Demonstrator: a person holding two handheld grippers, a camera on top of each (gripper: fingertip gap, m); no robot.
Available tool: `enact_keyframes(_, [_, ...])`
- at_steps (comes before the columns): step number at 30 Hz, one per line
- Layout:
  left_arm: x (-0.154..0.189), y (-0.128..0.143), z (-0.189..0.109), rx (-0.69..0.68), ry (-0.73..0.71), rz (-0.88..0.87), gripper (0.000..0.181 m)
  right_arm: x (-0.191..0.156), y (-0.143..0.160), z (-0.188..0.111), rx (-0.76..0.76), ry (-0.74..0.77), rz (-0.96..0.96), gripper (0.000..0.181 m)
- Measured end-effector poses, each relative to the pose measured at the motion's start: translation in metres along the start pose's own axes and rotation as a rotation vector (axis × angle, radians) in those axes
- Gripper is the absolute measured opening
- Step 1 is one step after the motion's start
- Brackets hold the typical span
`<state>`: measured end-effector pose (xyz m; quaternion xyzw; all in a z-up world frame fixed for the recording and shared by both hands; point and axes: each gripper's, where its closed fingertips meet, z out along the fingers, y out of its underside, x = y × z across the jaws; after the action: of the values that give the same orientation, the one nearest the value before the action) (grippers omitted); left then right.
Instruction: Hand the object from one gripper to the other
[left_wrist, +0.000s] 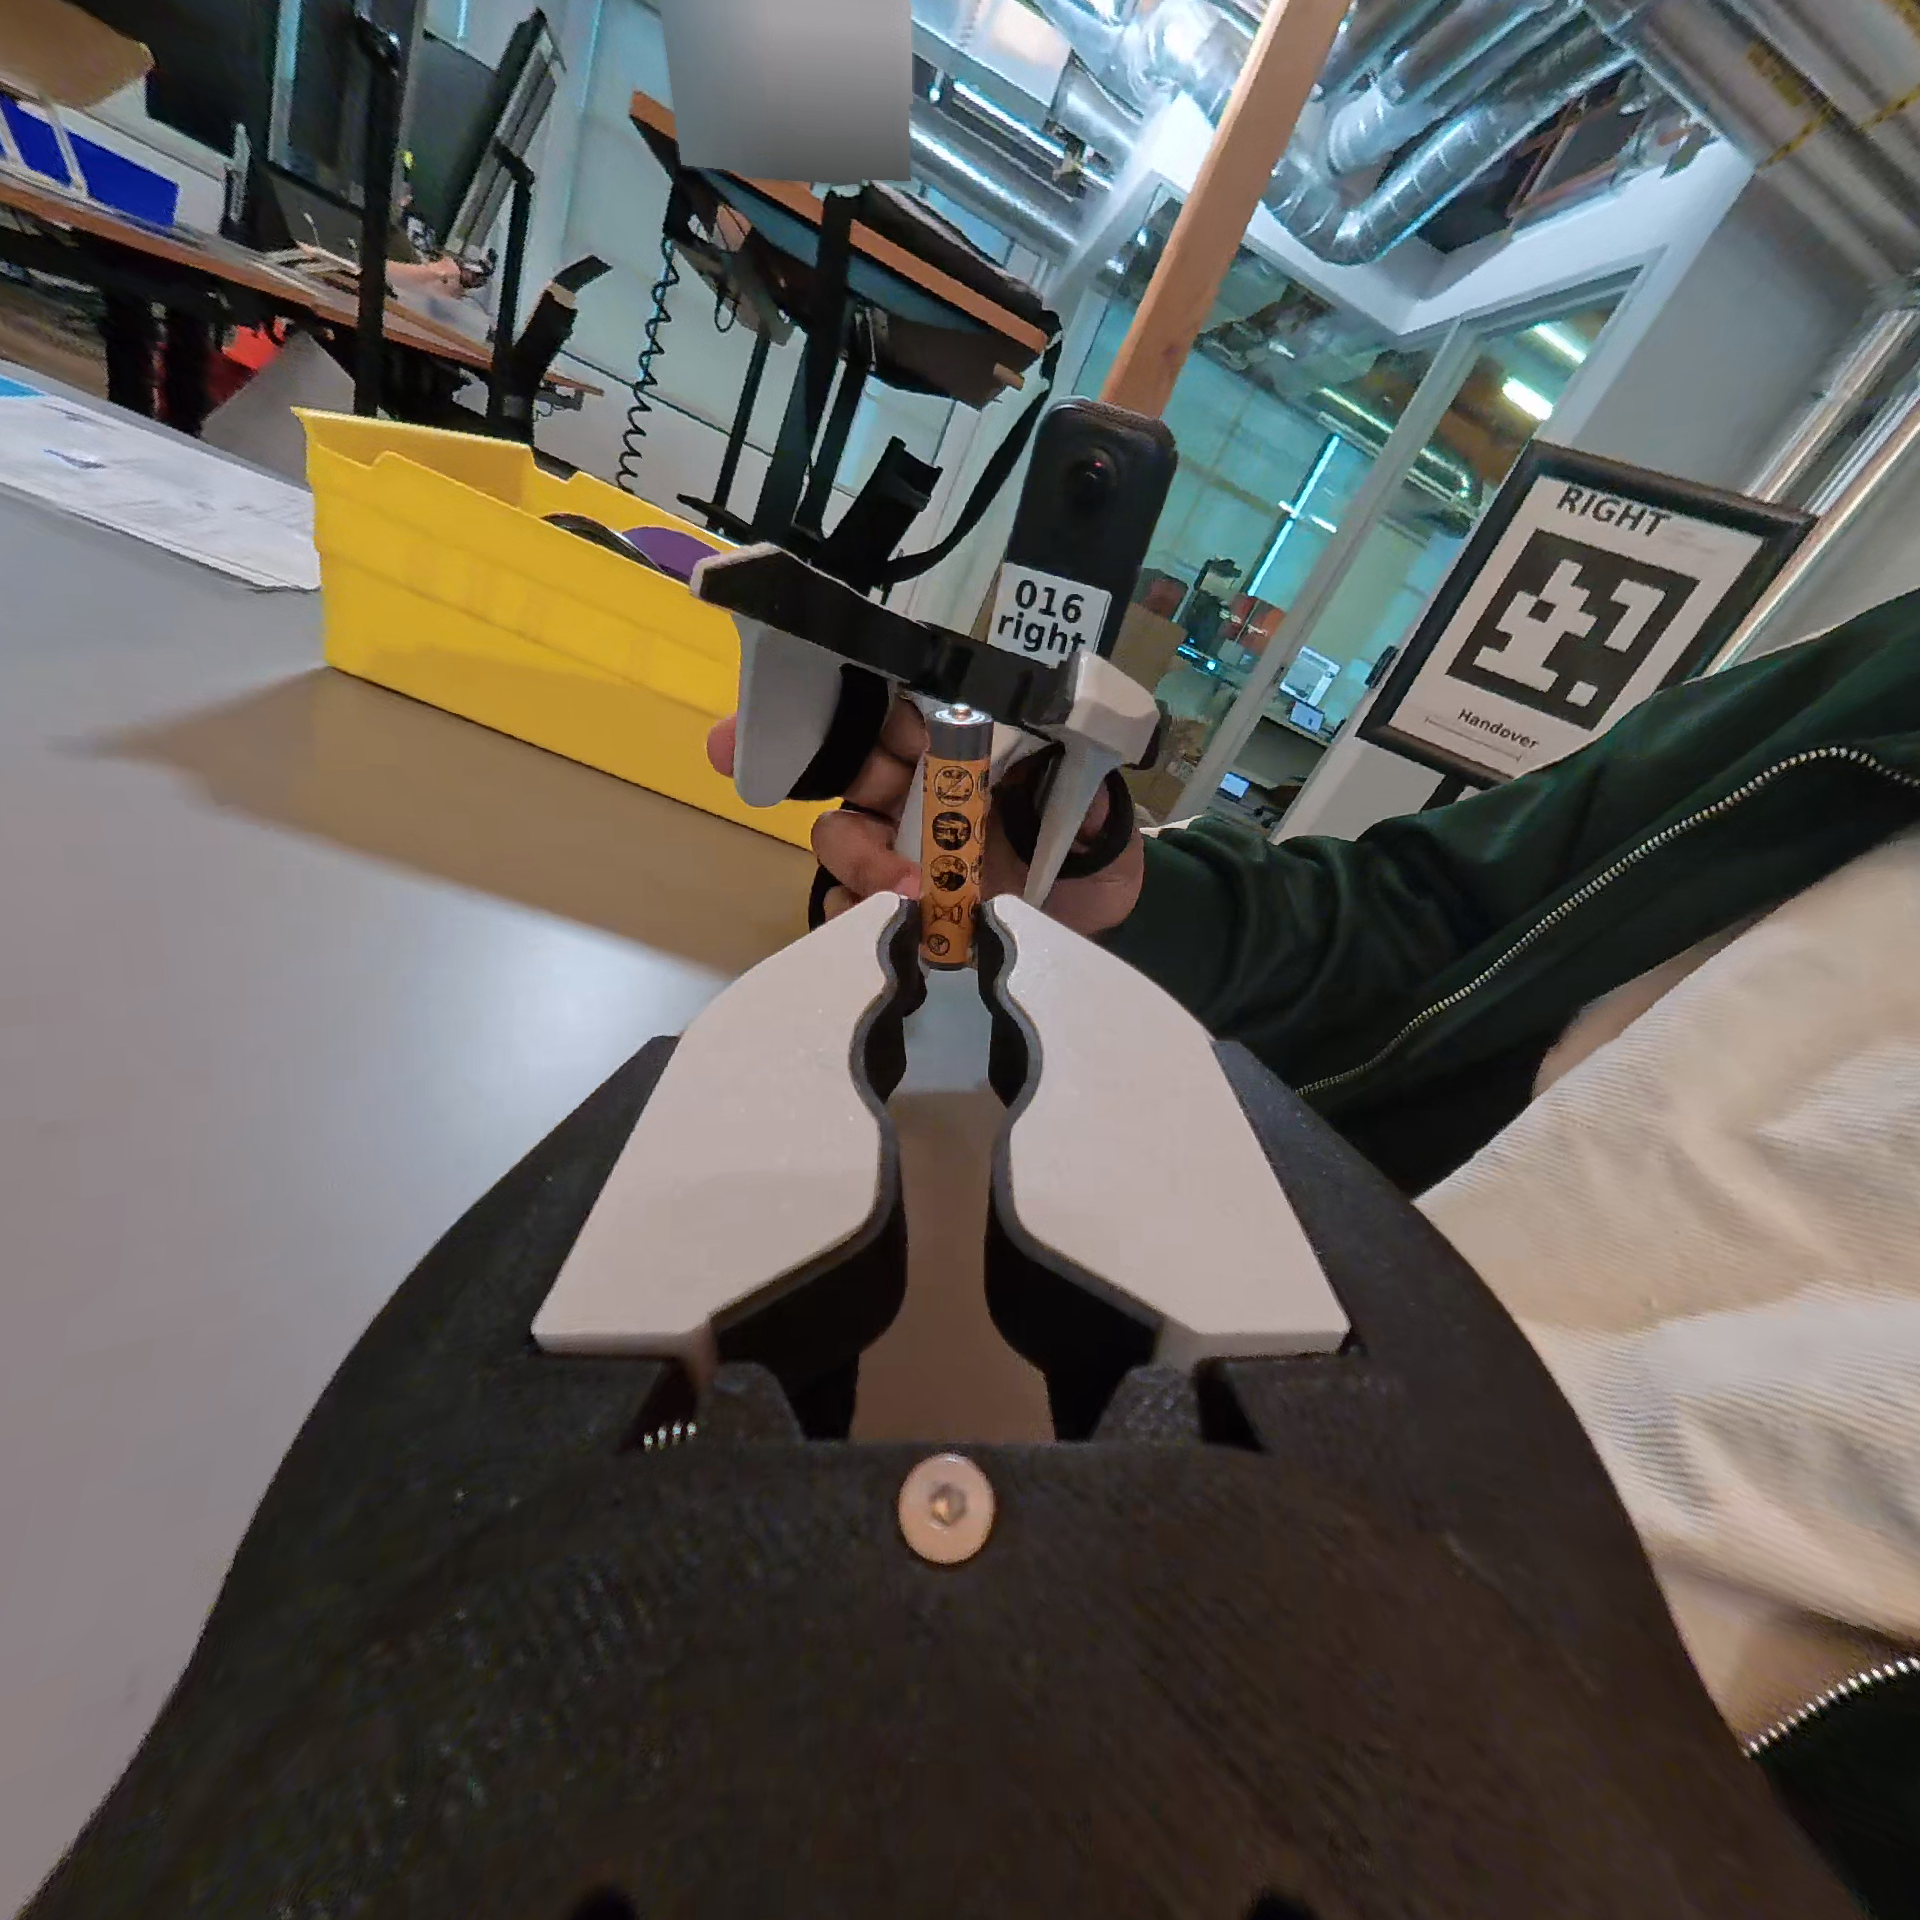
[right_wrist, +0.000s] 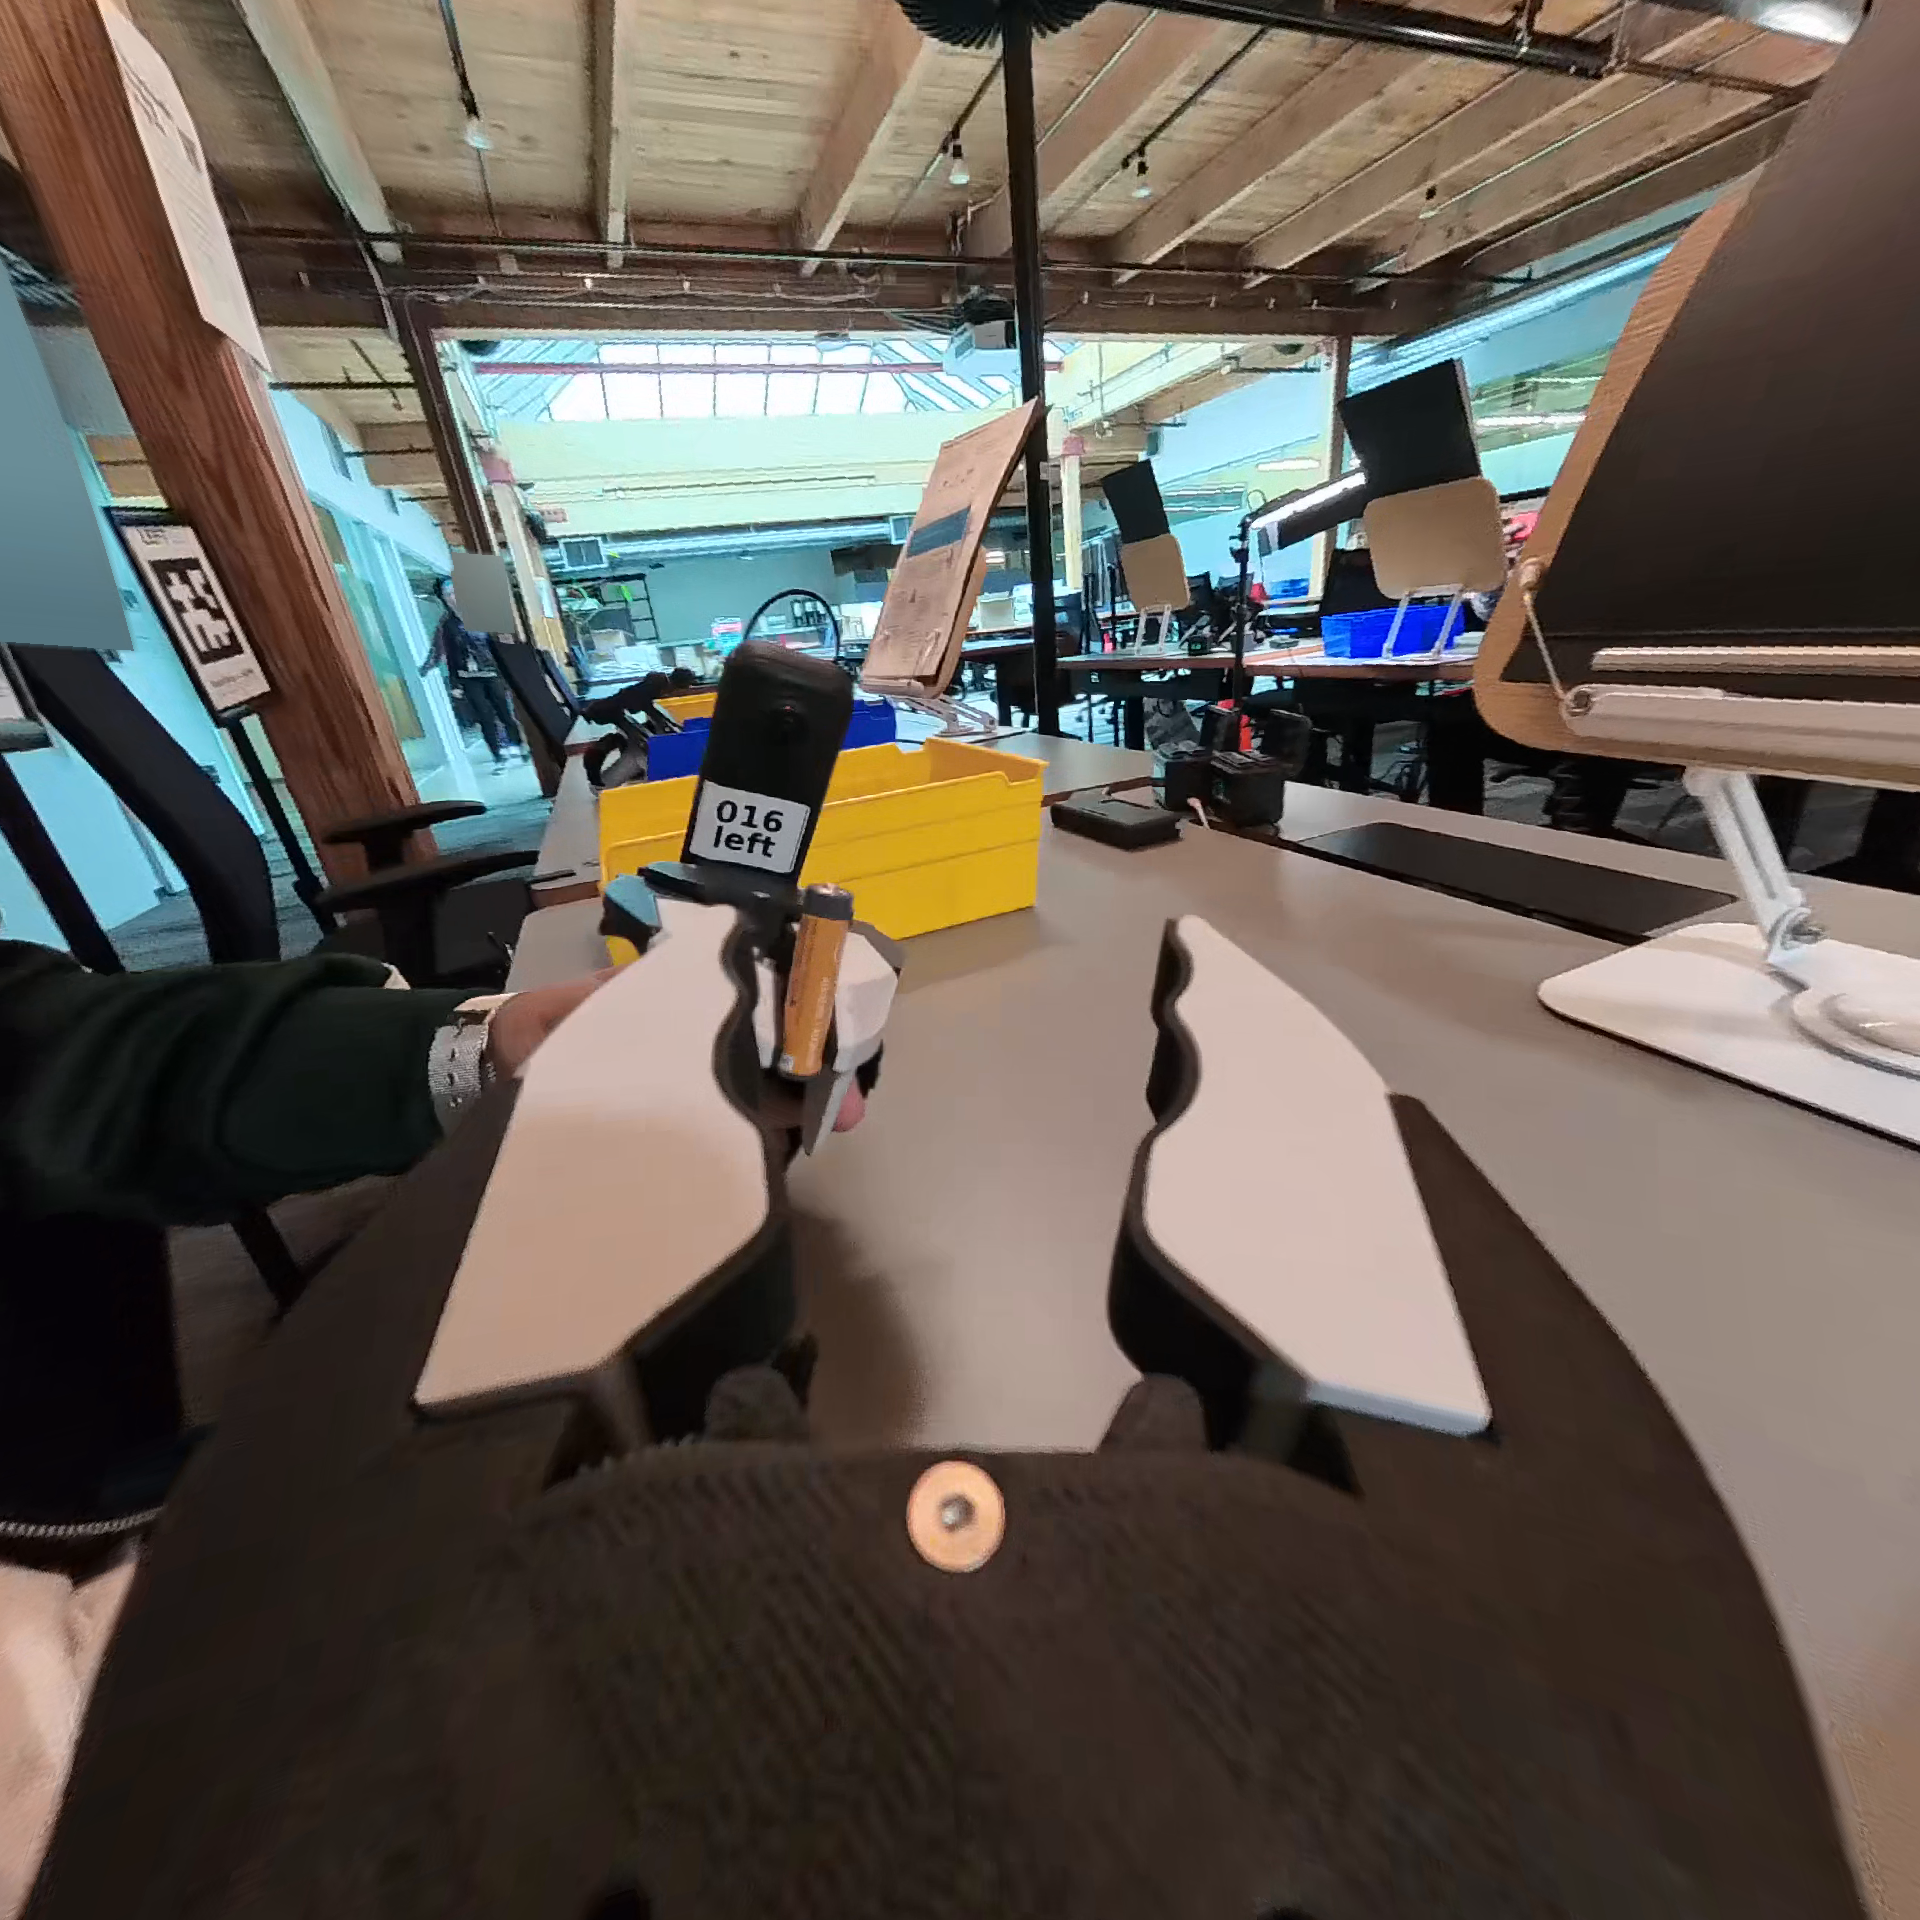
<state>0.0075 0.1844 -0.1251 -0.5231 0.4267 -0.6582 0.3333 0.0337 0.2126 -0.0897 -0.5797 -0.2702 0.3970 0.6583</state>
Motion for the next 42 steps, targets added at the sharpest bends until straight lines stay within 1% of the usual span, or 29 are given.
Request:
enact_keyframes(4, [0.003,0.004,0.004,-0.024,0.009,0.030,0.011,-0.018,0.006,0.004,-0.033,-0.099,0.003,0.054])
enact_keyframes(7, [0.005,0.009,0.007,-0.050,0.021,0.026,0.011,-0.031,0.013,0.008,-0.065,-0.155,-0.011,0.042])
enact_keyframes(10, [0.007,0.012,0.009,-0.072,0.016,0.069,0.011,-0.042,0.018,0.010,-0.091,-0.220,0.012,0.029])
enact_keyframes(15, [0.010,0.015,0.012,-0.096,0.001,0.154,0.011,-0.044,0.019,0.008,-0.094,-0.248,0.037,0.020])
enact_keyframes(19, [0.011,0.014,0.013,-0.090,0.006,0.156,0.012,-0.044,0.019,0.007,-0.096,-0.252,0.017,0.010])
enact_keyframes(24, [0.011,0.014,0.013,-0.087,-0.006,0.173,0.014,-0.045,0.019,0.008,-0.094,-0.251,0.004,0.010])
enact_keyframes(28, [0.005,0.006,0.012,-0.054,-0.069,0.197,0.036,-0.044,0.019,0.007,-0.093,-0.249,0.004,0.010])
enact_keyframes(30, [0.000,0.000,0.010,-0.024,-0.113,0.223,0.052,-0.042,0.017,0.006,-0.084,-0.244,0.010,0.010])
enact_keyframes(31, [-0.004,-0.004,0.008,-0.001,-0.152,0.237,0.066,-0.040,0.016,0.006,-0.080,-0.241,0.016,0.010])
enact_keyframes(32, [-0.009,-0.009,0.005,0.025,-0.195,0.244,0.084,-0.039,0.016,0.005,-0.077,-0.239,0.022,0.010])
enact_keyframes(33, [-0.014,-0.013,0.003,0.050,-0.227,0.248,0.097,-0.038,0.015,0.005,-0.074,-0.237,0.028,0.010])
enact_keyframes(35, [-0.022,-0.020,-0.002,0.088,-0.288,0.244,0.117,-0.036,0.015,0.004,-0.072,-0.233,0.030,0.010])
enact_keyframes(38, [-0.028,-0.023,-0.006,0.100,-0.335,0.232,0.130,-0.036,0.014,0.004,-0.071,-0.232,0.028,0.010])
enact_keyframes(39, [-0.028,-0.022,-0.006,0.094,-0.331,0.226,0.129,-0.036,0.015,0.004,-0.072,-0.232,0.028,0.010])
enact_keyframes(40, [-0.027,-0.020,-0.004,0.083,-0.315,0.216,0.127,-0.036,0.015,0.004,-0.073,-0.233,0.028,0.010])
enact_keyframes(41, [-0.025,-0.018,-0.003,0.071,-0.293,0.208,0.120,-0.036,0.015,0.004,-0.074,-0.234,0.027,0.010])
enact_keyframes(42, [-0.020,-0.014,0.000,0.054,-0.253,0.203,0.107,-0.037,0.015,0.004,-0.076,-0.235,0.027,0.010])
